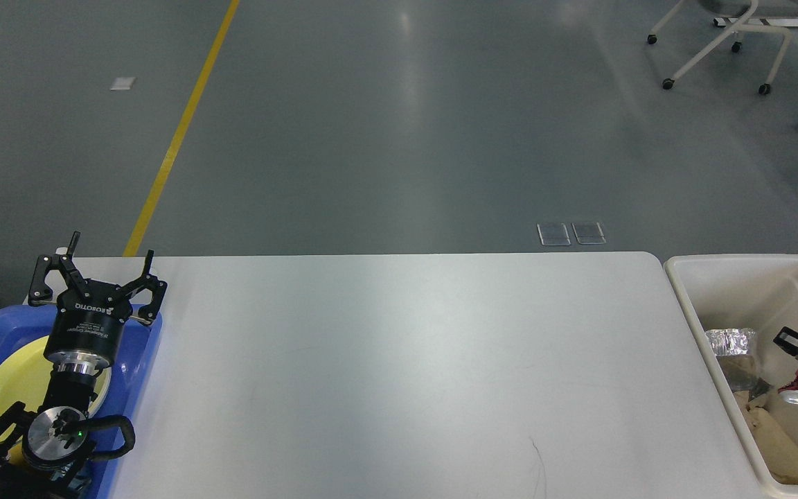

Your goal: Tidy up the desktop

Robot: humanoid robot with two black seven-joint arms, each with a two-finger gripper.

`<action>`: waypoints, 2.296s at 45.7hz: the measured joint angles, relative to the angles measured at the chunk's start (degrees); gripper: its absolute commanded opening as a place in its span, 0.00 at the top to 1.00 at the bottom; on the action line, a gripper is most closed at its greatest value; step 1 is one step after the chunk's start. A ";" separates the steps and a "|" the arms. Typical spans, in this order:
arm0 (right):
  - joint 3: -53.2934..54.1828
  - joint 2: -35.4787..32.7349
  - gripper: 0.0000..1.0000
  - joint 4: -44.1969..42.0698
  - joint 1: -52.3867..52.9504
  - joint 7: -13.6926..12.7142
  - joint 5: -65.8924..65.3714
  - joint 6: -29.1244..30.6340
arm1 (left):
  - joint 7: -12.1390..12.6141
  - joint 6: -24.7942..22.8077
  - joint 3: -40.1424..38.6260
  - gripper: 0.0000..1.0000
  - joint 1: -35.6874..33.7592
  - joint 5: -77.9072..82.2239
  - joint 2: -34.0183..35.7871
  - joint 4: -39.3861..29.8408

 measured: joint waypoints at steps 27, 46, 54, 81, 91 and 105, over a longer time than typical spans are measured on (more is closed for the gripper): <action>3.03 10.21 0.00 -14.93 -15.15 -0.93 0.25 -7.38 | 0.00 0.00 0.00 0.04 0.00 -0.01 0.00 0.00; 3.09 10.11 0.00 -14.14 -15.32 -0.45 -0.33 -14.28 | 0.00 0.00 0.00 0.04 0.00 -0.01 0.00 0.00; 3.08 9.99 0.00 -14.05 -15.20 -0.31 -0.12 -14.29 | 0.00 0.00 0.00 0.04 0.00 -0.01 0.00 0.00; 44.84 8.59 0.00 -13.26 -1.42 0.44 -0.24 -14.26 | 0.00 0.00 0.00 0.04 0.00 0.00 0.01 0.00; 62.53 3.92 0.00 -1.12 3.70 0.44 -3.29 -13.52 | 0.00 0.00 0.00 0.04 0.00 -0.01 0.01 0.00; 97.94 0.28 0.00 19.04 -6.85 0.50 -7.98 -13.13 | 0.00 0.00 0.00 0.04 0.00 -0.01 0.01 0.00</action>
